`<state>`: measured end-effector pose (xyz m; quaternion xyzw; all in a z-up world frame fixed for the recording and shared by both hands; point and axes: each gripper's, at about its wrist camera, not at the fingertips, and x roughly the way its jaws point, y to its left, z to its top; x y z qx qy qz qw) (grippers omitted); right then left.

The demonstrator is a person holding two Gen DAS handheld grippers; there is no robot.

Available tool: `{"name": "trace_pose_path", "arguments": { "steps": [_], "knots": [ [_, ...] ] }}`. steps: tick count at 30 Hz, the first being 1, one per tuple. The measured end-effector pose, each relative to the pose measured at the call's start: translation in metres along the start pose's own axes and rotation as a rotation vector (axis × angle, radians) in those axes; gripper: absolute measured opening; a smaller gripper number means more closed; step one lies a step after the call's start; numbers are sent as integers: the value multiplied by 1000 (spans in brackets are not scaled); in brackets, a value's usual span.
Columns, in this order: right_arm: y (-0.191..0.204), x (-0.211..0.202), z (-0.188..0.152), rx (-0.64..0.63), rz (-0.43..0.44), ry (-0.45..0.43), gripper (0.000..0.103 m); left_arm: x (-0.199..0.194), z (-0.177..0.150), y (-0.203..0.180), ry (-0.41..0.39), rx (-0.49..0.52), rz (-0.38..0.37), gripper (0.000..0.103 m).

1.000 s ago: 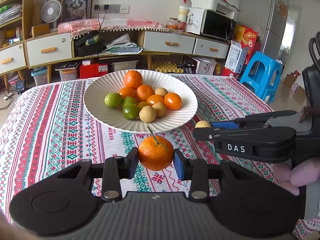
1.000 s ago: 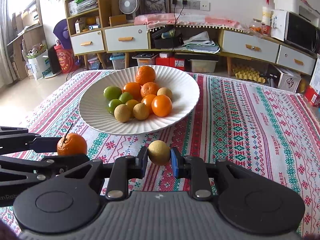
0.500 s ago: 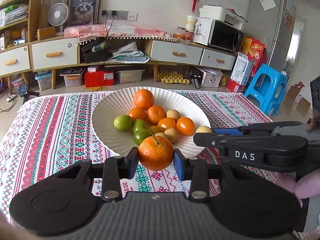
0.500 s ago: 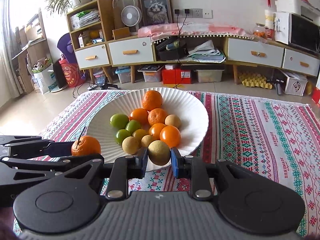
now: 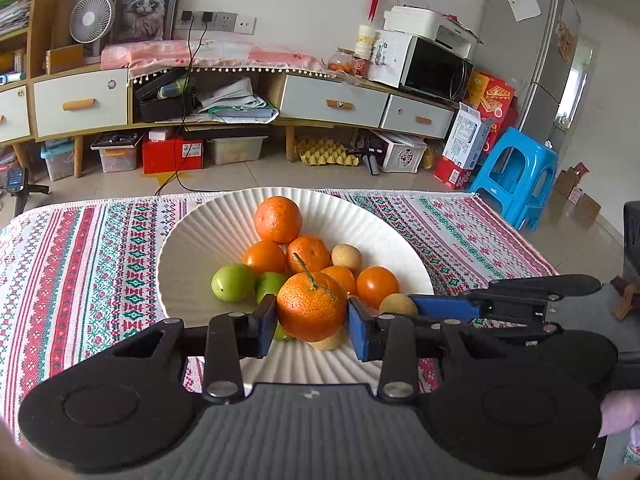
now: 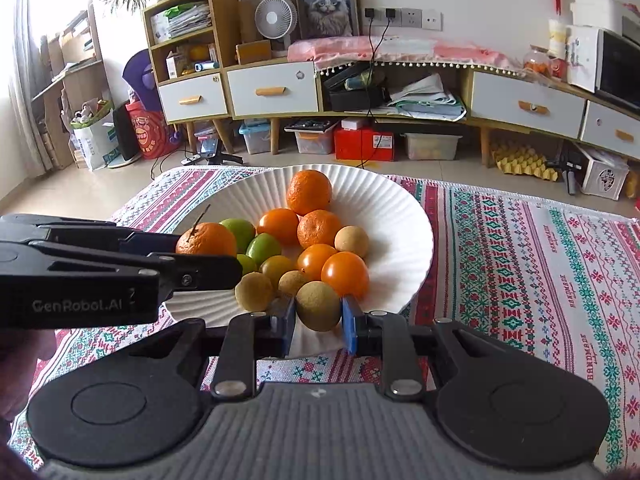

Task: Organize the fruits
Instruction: 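Carry the orange and tan fruit up over the white plate, then open both grippers to drop the orange and tan fruit onto the plate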

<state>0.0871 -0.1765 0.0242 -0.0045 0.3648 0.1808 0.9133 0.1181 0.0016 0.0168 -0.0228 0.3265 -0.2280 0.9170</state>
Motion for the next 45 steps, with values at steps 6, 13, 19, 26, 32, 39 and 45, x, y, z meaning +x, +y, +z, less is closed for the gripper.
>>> {"name": "trace_pose_path", "arguments": {
  "steps": [6,13,19,26,32,39,45],
  "knots": [
    [-1,-4,0,-10,1,-16,27,15,9,-1,6,-20,-1,40],
    [-8,-7,4,9,-4,-33,40,30,14,-7,23,-11,42,40],
    [-10,-7,3,16,-9,-39,47,34,16,-8,21,7,69,40],
    [-9,-5,3,10,-8,-30,54,37,18,-9,16,1,73,44],
    [-10,-5,3,12,-7,-28,59,30,20,-9,-7,1,93,65],
    [-12,-8,3,23,-8,-33,62,14,22,-11,-31,9,108,79],
    [-11,-12,2,23,-12,-34,65,5,16,-8,-26,12,129,84]
  ]
}}
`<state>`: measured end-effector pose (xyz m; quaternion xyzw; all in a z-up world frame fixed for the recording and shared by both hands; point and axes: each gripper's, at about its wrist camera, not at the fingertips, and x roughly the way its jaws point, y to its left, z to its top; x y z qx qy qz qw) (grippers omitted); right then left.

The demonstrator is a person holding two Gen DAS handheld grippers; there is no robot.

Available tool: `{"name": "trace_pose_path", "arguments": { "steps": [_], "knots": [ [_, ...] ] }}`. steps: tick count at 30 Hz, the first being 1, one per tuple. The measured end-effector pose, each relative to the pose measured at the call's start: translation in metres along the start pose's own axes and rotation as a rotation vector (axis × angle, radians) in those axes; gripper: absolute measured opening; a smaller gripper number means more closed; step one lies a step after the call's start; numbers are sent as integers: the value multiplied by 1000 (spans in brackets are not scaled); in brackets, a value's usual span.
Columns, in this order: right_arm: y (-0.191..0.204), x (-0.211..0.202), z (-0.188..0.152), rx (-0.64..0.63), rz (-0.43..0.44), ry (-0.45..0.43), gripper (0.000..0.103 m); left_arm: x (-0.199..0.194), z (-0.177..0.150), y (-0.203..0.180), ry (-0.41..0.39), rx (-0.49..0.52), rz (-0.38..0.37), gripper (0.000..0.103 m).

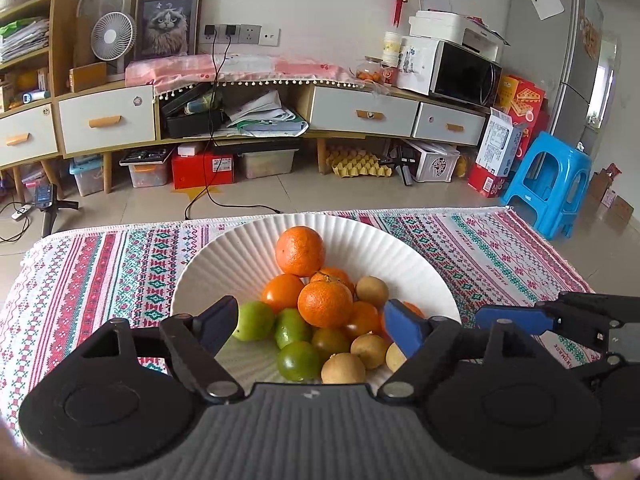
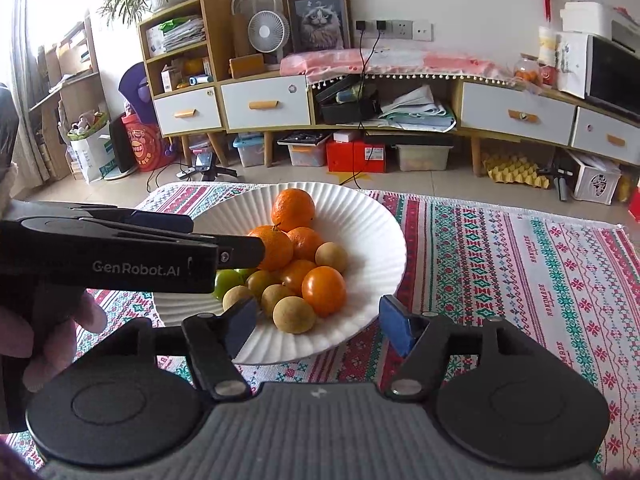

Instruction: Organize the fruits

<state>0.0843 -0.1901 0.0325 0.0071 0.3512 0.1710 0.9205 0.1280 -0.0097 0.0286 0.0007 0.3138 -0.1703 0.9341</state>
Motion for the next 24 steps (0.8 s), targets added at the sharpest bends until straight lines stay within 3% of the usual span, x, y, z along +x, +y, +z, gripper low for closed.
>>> {"name": "trace_pose_path", "arguments": {
  "steps": [12,24],
  "knots": [
    [-4,-10,2,18,-15,-13,75,-25,-7,8,2,-30,75,101],
    [0,-23,-3,61,-54,54,88,-58,-22,14,43,-83,157,102]
  ]
}}
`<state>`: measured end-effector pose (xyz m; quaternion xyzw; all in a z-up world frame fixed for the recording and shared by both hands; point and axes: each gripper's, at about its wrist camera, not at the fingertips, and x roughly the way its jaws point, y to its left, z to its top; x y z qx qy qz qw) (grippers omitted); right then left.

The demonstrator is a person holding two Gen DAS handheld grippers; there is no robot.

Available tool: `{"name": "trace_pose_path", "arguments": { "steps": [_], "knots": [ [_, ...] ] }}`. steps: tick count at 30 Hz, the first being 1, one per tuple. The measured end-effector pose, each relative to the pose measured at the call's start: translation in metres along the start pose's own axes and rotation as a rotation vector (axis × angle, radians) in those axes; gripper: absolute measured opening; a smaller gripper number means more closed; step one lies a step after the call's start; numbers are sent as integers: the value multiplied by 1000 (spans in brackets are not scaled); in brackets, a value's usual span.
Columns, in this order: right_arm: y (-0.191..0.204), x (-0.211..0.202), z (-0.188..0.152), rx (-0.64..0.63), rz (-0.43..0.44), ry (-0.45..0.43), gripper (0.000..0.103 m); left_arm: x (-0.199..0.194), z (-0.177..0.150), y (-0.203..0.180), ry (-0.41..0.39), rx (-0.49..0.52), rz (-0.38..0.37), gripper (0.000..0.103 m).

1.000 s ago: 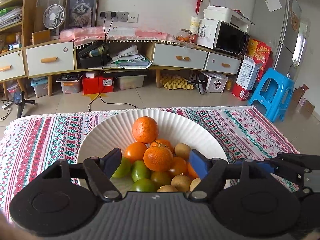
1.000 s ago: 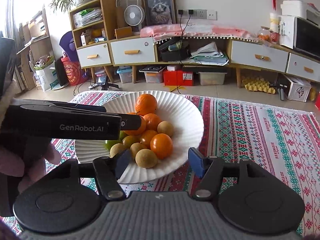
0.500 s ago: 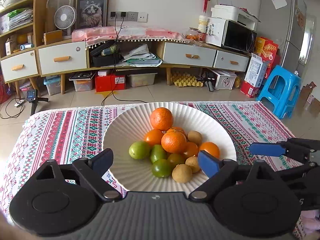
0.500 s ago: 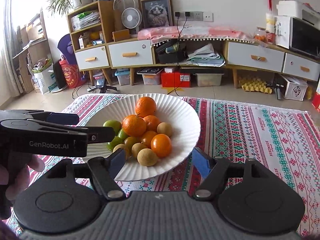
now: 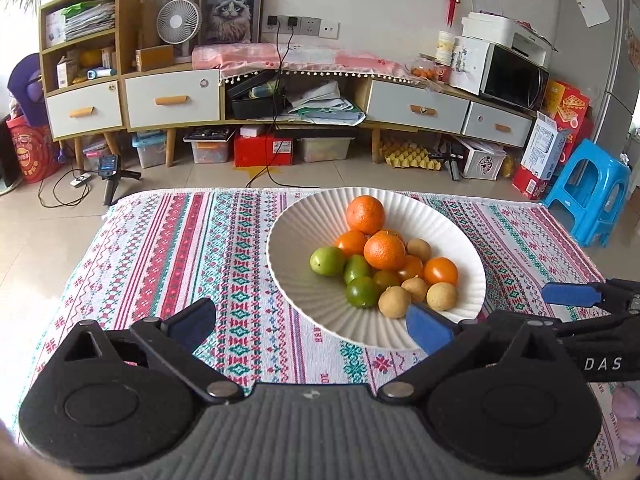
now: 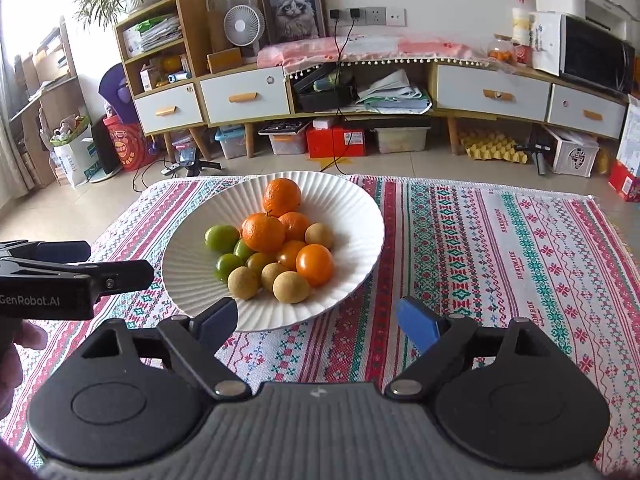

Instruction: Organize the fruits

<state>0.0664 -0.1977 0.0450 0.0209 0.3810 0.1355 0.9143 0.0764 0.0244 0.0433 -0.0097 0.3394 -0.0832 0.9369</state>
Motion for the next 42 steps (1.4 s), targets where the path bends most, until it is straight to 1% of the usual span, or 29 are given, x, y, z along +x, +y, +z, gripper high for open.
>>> {"name": "trace_pose_path", "arguments": {
  "steps": [2,6,10,13,15,18,20,24,27,35,42],
  "knots": [
    [3,-3,0,-3,-20,25,91,-6,-3,1,12,-9,24,102],
    [10,-9,-3,5,-65,87,93,-19,-8,2,58,-40,42,102],
    [17,-21,-7,0,-98,112,98,-29,-15,-6,95,-31,73,102],
    [20,-24,-11,23,-119,156,99,-31,-22,-12,128,-17,95,102],
    [22,-27,-14,36,-131,166,99,-32,-28,-13,153,-21,104,102],
    [21,-33,-16,36,-147,150,102,-32,-33,-16,162,-1,117,102],
    [21,-35,-17,27,-157,140,102,-33,-33,-18,155,3,126,102],
    [22,-33,-16,14,-175,125,102,-37,-30,-20,138,-4,118,102],
    [23,-29,-16,2,-180,122,102,-36,-29,-22,126,8,132,102],
    [27,-29,-17,-13,-184,119,102,-32,-31,-20,153,-11,123,102],
    [26,-31,-17,-1,-189,110,102,-34,-31,-20,155,-19,111,102]
  ]
}}
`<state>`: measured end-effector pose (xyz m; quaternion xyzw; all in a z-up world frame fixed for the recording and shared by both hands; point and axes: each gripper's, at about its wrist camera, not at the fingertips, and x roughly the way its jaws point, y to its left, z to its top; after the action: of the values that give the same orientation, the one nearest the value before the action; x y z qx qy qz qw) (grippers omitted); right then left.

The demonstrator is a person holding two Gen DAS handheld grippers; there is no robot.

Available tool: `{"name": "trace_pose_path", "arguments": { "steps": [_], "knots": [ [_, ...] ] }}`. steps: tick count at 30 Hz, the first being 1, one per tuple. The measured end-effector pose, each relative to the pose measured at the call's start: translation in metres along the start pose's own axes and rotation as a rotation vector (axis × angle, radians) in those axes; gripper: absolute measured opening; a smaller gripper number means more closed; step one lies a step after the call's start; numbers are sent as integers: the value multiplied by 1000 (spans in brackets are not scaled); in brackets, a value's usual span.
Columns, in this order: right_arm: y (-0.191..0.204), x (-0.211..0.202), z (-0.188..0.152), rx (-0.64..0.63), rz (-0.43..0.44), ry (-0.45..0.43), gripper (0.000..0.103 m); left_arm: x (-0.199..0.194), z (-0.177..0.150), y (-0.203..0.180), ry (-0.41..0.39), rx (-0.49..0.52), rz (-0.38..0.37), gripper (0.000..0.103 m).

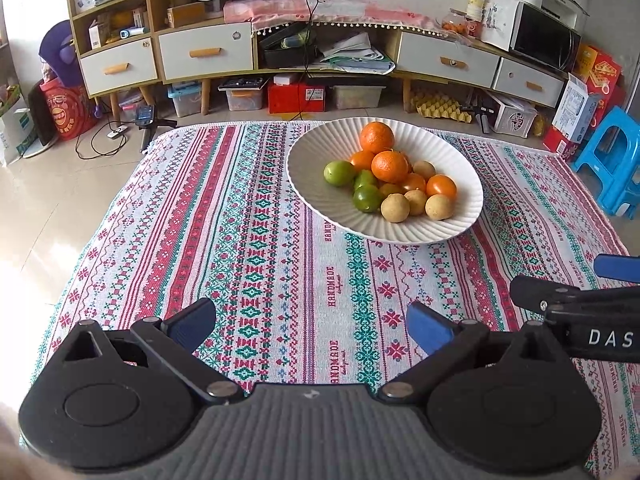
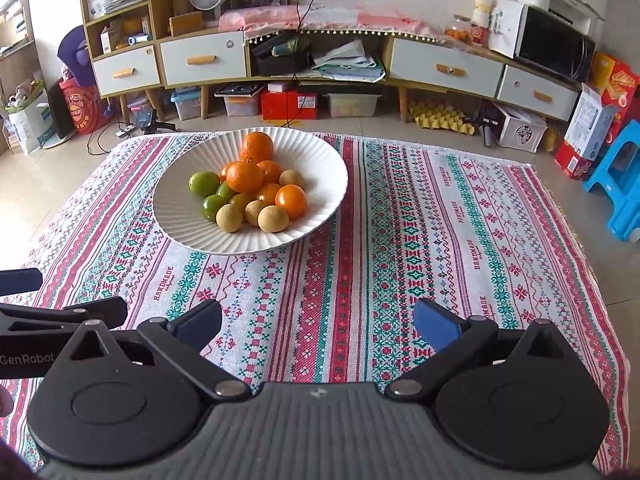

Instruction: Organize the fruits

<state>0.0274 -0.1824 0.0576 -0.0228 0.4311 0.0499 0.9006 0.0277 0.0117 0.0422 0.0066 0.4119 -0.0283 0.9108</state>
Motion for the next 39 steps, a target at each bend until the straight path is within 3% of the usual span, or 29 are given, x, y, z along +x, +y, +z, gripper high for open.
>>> {"name": "trace_pose_path", "arguments": {
  "steps": [39],
  "knots": [
    [-1,-1,0,-10,-12,-8,102,0,-2,-2,8,7,0,102]
  ]
}}
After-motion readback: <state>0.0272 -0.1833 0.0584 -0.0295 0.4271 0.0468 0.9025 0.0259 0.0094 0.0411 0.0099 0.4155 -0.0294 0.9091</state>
